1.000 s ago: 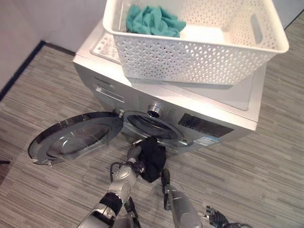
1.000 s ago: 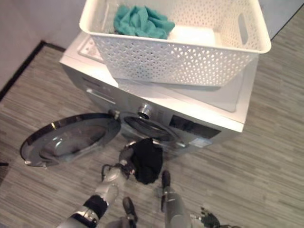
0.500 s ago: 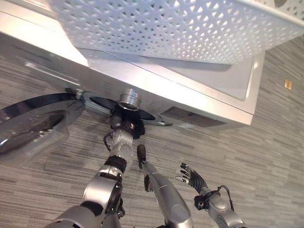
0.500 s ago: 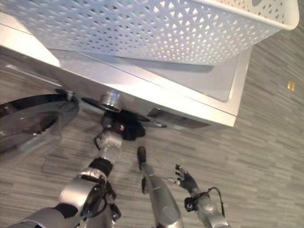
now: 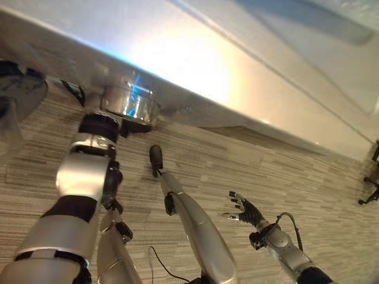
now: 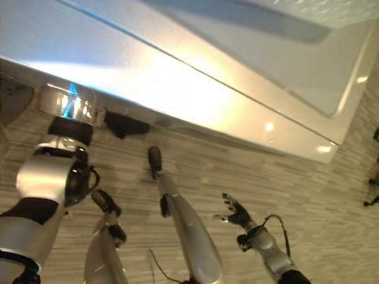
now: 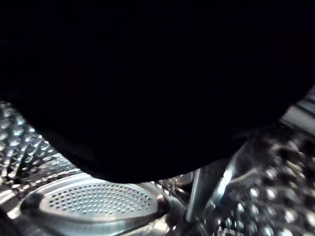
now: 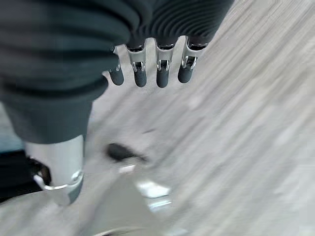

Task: Grab the laundry basket,head to the washer,open it,put in the laundry and shut it.

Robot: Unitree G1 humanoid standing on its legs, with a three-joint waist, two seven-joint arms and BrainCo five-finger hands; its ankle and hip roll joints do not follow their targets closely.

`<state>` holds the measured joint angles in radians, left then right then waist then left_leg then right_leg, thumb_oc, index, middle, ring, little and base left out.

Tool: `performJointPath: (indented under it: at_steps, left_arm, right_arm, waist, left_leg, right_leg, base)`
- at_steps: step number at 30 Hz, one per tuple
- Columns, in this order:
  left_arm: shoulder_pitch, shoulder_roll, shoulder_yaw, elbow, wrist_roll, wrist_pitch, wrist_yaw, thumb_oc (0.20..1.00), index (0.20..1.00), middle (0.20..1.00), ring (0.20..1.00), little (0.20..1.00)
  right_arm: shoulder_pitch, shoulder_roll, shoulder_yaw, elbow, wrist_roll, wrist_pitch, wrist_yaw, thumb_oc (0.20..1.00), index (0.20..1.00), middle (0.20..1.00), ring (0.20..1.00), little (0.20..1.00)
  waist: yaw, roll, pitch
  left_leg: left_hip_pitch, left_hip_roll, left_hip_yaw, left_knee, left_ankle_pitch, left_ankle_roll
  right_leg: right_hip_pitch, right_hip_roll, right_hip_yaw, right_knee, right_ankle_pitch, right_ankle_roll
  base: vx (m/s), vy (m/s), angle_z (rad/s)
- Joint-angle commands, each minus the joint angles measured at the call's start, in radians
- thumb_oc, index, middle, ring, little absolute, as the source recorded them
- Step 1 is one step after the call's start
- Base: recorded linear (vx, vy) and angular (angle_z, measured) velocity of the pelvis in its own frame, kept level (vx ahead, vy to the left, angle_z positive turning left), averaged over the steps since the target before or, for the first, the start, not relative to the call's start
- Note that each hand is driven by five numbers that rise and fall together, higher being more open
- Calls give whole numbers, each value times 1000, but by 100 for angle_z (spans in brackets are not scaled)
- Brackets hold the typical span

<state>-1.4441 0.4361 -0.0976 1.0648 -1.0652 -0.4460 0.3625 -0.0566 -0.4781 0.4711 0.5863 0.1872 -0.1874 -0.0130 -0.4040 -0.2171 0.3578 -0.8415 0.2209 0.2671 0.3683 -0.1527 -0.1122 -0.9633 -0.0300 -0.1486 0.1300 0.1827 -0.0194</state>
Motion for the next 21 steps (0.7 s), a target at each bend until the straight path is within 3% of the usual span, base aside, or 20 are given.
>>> performJointPath:
  at_steps: [1,6,8,9,11,17,21]
  left_arm:
    - [-37,42,-22,-1,-37,-37,-45,200,200,200,200,200]
    - [-271,27,-168,-44,-78,-48,-72,200,200,200,200,200]
    - [-352,-62,-232,-231,-144,-116,-106,200,200,200,200,200]
    - [-339,-125,-262,-429,-164,-173,-121,200,200,200,200,200]
    - [-326,-171,-298,-554,-168,-194,-145,200,200,200,200,200]
    - [-229,-214,-309,-787,-269,-233,-247,200,200,200,200,200]
    - [-123,-224,-309,-778,-306,-216,-240,200,200,200,200,200]
  right_arm:
    - [42,-33,-19,55,-31,6,-34,1000,1000,1000,1000,1000]
    - [55,-61,-51,33,-27,3,-38,1000,1000,1000,1000,1000]
    - [55,-76,-65,7,-40,14,-46,1000,1000,1000,1000,1000]
    - [83,-91,-99,-62,-40,16,-42,1000,1000,1000,1000,1000]
    - [100,-120,-122,-115,-44,14,-37,1000,1000,1000,1000,1000]
    - [172,-162,-151,-189,-70,9,-18,1000,1000,1000,1000,1000]
    - [176,-146,-125,-167,-108,13,-44,1000,1000,1000,1000,1000]
  waist:
    - [-55,77,-113]
    - [-83,106,-118]
    - [-89,132,-109]
    - [-88,146,-102]
    - [-91,153,-101]
    - [-76,177,-90]
    - [-67,183,-81]
  left_leg:
    - [0,170,-52,143,-87,-67]
    - [-33,184,-53,153,-90,-66]
    - [-34,179,-53,139,-82,-66]
    - [-19,170,-47,113,-70,-68]
    - [1,161,-33,86,-55,-74]
    - [55,128,-12,13,-19,-80]
    - [75,115,-11,-21,-2,-77]
  right_leg:
    - [-100,-55,12,182,-151,161]
    - [-138,-28,15,193,-162,158]
    - [-144,-19,19,193,-171,153]
    - [-139,-13,21,185,-174,149]
    - [-132,-5,25,176,-172,149]
    - [-105,10,37,136,-175,143]
    - [-91,14,45,132,-180,139]
  base:
    - [40,-73,-4]
    - [59,-62,-4]
    - [91,-74,0]
    - [102,-91,8]
    - [61,-56,9]
    - [44,-38,4]
    - [9,-17,5]
